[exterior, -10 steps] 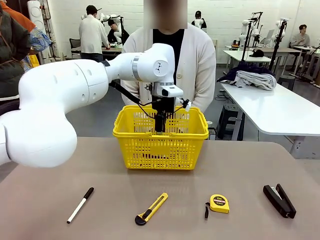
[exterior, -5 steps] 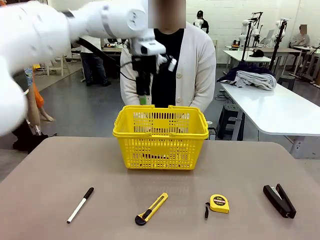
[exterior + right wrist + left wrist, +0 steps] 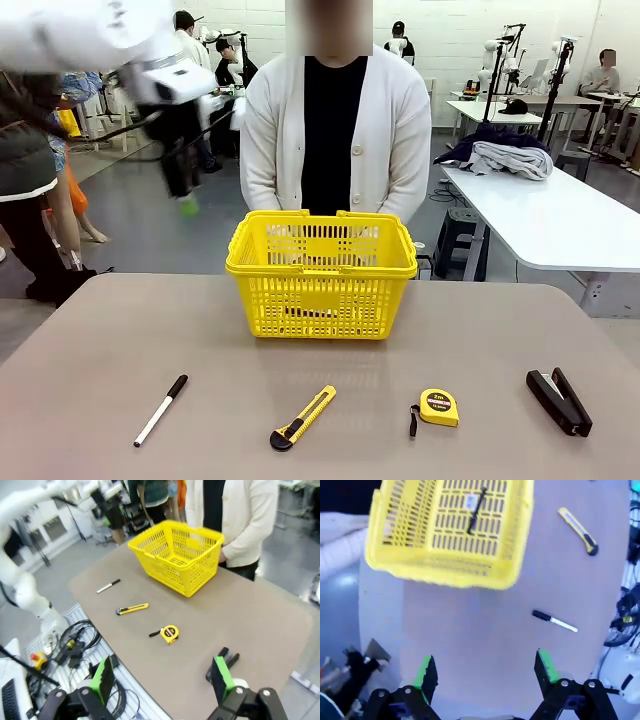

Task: Place the items the person wants into the basket.
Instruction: Pick up the item the person points to and place it in the Market Basket.

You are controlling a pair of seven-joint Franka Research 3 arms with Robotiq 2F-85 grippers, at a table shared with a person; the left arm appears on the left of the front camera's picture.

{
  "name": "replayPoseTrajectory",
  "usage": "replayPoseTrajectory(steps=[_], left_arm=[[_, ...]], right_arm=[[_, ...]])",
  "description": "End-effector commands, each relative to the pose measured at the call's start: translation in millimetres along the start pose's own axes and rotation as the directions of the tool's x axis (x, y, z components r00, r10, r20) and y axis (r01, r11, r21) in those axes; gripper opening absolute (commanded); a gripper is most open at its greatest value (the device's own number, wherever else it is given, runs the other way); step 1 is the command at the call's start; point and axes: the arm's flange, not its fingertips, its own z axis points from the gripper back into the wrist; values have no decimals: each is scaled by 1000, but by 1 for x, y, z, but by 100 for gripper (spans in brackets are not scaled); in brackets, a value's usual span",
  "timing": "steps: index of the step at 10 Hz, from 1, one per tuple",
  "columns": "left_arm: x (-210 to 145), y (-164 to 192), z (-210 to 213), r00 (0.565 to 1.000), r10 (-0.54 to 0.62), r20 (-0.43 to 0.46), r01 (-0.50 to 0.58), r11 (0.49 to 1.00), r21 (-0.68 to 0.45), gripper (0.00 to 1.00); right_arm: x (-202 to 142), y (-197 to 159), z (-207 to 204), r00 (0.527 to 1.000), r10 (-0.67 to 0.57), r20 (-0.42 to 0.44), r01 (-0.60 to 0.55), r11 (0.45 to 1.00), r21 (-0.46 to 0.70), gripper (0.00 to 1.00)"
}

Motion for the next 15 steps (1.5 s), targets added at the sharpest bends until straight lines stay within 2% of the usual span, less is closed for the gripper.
replayPoseTrajectory(steps=[1, 2, 4, 6, 7, 13, 14, 15], left_arm=[[-67, -81, -35, 999, 35, 40, -37, 999, 40, 100], [-82, -82, -38, 996, 57, 75, -57, 998, -6, 100], [-96, -81, -45, 993, 77, 90, -72, 996, -57, 100], [-91, -78, -44, 992, 103, 75, -98, 994, -56, 100], [-104, -88, -50, 994, 98, 53, -95, 994, -57, 100], [-102, -86, -49, 994, 95, 58, -92, 994, -60, 100], [-115, -78, -38, 983, 68, 169, -55, 995, -82, 100], [-154, -68, -12, 931, 93, 354, -41, 988, -150, 100]], right_arm=[[1, 0, -1, 1000, 12, 6, -12, 1000, 15, 100], [1, 0, -1, 1000, 12, 6, -12, 1000, 15, 100], [1, 0, -1, 1000, 12, 6, -12, 1000, 15, 100], [1, 0, -1, 1000, 12, 6, -12, 1000, 15, 100], [1, 0, -1, 1000, 12, 6, -12, 1000, 15, 100], [1, 0, -1, 1000, 12, 6, -12, 1000, 15, 100], [1, 0, -1, 1000, 12, 6, -12, 1000, 15, 100], [1, 0, -1, 1000, 12, 6, -12, 1000, 15, 100]])
